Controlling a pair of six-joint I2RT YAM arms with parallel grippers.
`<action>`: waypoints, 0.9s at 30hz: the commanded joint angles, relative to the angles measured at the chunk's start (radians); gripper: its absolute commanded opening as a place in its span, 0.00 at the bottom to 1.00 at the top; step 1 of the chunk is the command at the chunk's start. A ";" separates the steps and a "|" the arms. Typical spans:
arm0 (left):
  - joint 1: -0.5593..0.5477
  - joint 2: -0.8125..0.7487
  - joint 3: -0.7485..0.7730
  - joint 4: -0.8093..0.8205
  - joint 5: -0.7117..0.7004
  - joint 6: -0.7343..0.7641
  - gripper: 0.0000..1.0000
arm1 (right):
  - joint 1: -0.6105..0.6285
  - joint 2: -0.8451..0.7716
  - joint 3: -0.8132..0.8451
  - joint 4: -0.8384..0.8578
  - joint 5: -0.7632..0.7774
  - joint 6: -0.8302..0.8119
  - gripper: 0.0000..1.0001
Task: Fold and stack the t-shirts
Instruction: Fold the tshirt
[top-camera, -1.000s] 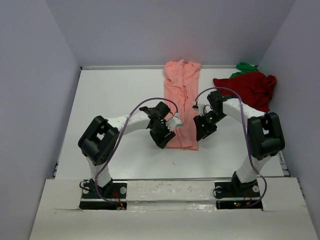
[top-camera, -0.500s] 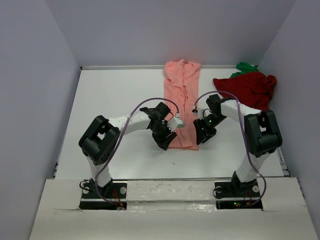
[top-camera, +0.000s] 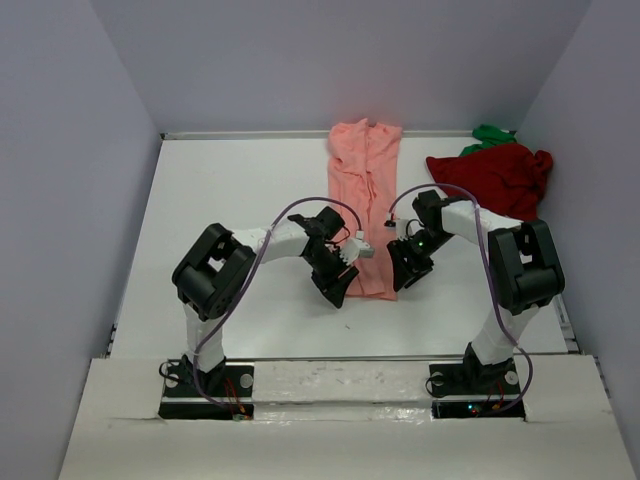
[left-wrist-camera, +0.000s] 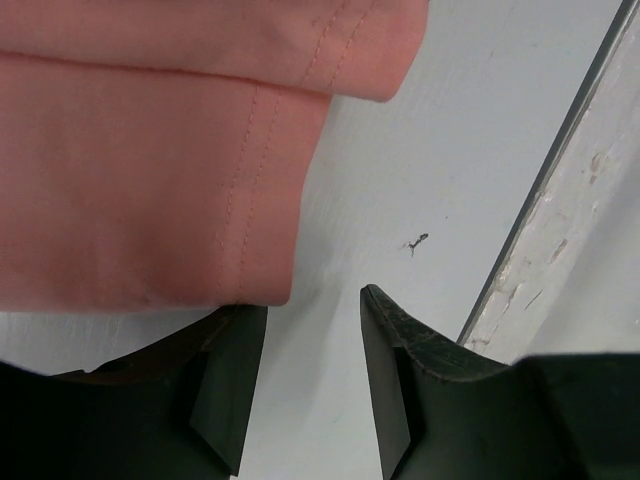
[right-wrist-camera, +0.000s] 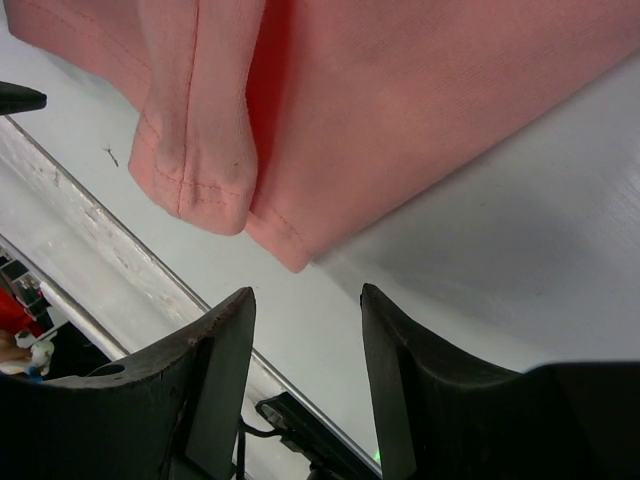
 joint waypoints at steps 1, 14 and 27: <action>0.002 0.049 0.013 -0.028 -0.023 -0.005 0.56 | -0.005 -0.006 -0.007 0.002 -0.006 0.001 0.52; 0.058 -0.073 -0.051 0.019 -0.159 -0.065 0.57 | -0.014 0.012 -0.004 0.003 -0.013 -0.002 0.50; 0.094 -0.056 -0.034 0.009 -0.093 -0.051 0.59 | -0.014 0.021 -0.002 0.002 -0.013 0.000 0.47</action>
